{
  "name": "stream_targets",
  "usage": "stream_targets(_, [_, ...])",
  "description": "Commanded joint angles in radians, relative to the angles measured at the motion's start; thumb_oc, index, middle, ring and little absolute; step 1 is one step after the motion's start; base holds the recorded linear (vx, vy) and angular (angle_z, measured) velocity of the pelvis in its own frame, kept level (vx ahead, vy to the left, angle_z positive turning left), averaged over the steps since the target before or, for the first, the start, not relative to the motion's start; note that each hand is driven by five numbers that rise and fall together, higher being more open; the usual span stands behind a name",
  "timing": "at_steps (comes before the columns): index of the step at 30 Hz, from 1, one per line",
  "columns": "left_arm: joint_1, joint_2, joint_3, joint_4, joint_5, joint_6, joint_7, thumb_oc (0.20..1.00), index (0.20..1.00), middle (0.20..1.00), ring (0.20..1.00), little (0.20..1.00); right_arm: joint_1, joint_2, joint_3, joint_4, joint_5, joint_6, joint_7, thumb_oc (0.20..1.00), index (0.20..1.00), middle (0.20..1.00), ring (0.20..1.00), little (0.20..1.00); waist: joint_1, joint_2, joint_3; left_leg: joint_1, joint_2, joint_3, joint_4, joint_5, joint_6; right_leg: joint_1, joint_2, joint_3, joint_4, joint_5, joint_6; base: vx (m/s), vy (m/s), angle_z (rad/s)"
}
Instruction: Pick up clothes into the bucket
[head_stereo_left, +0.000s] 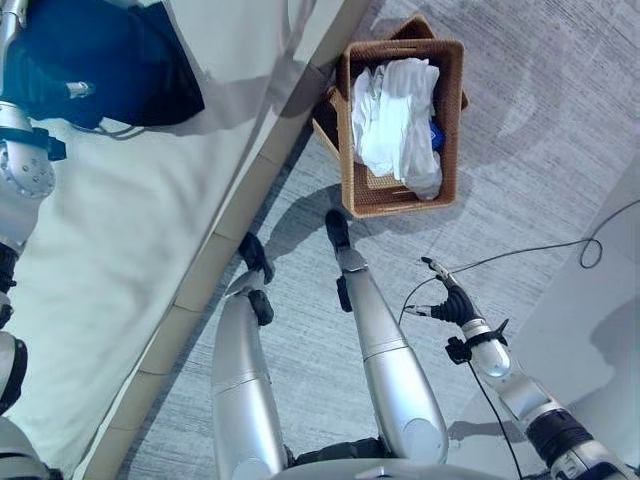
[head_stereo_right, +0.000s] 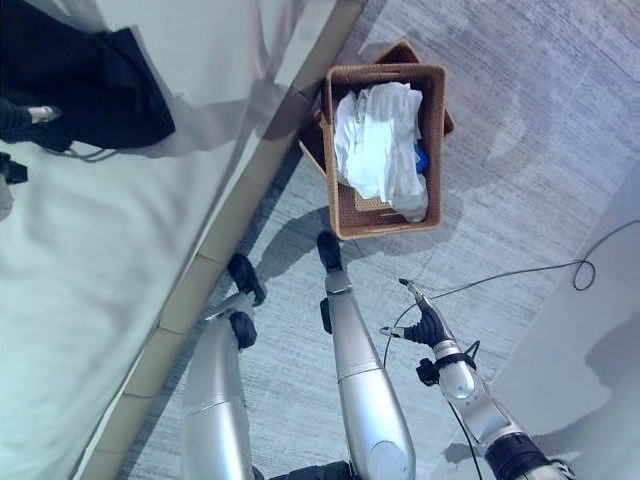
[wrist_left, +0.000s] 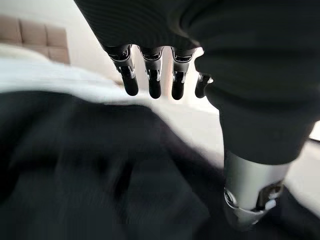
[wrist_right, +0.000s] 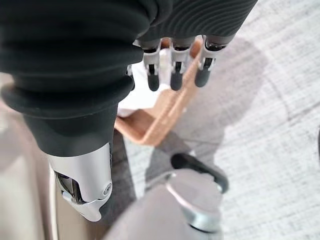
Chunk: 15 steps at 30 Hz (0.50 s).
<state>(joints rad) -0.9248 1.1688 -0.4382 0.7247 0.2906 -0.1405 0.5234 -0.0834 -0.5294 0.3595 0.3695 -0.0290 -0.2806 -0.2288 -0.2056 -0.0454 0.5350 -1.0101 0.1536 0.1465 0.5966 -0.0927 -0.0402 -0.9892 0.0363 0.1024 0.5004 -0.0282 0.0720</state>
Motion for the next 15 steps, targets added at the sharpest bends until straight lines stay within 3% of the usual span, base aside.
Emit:
stream_targets(1, [-0.074, 0.076, -0.024, 0.017, -0.022, 0.004, 0.001, 1.0, 1.0, 1.0, 1.0, 1.0, 0.03, 0.022, 0.011, -0.058, 0.044, -0.052, -0.02, 1.0, 1.0, 1.0, 1.0, 1.0, 0.011, -0.068, -0.015, 0.035, -0.052, 0.05, 0.188, -0.237, 0.085, 0.037, -0.023, 0.057, -0.222, 0.124, 0.094, 0.01, -0.008, -0.1])
stream_targets(15, [-0.152, 0.053, -0.102, 0.054, -0.009, 0.037, -0.046, 1.0, 1.0, 1.0, 1.0, 1.0, 0.044, 0.037, 0.022, -0.167, 0.091, -0.075, -0.011, 1.0, 1.0, 1.0, 1.0, 1.0, 0.02, -0.119, -0.015, -0.051, -0.038, 0.016, 0.241, -0.261, 0.095, 0.007, -0.01, 0.012, -0.29, 0.168, 0.105, 0.0, -0.026, -0.01])
